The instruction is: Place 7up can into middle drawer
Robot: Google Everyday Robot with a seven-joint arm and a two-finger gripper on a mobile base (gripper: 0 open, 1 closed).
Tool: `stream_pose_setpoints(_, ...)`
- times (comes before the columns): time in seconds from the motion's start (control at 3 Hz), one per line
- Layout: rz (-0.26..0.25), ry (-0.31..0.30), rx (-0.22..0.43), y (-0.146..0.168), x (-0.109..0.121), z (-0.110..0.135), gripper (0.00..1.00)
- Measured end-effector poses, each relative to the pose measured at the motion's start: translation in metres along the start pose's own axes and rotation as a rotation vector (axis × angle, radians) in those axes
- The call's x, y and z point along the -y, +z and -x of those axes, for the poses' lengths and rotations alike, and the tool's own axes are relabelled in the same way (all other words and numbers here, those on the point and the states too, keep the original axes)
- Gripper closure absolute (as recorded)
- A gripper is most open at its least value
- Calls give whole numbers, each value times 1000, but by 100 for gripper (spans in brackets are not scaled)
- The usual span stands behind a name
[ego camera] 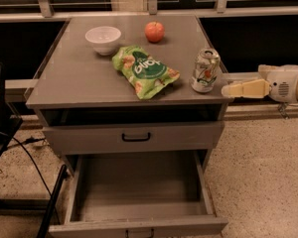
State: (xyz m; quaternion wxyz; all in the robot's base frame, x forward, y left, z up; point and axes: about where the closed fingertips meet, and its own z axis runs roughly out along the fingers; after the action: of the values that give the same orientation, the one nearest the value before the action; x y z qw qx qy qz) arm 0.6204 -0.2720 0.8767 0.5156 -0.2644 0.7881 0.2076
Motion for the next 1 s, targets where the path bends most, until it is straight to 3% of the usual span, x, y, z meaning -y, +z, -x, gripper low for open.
stream_pose_setpoints(1.0,34,-47,114,25,-7,2,0)
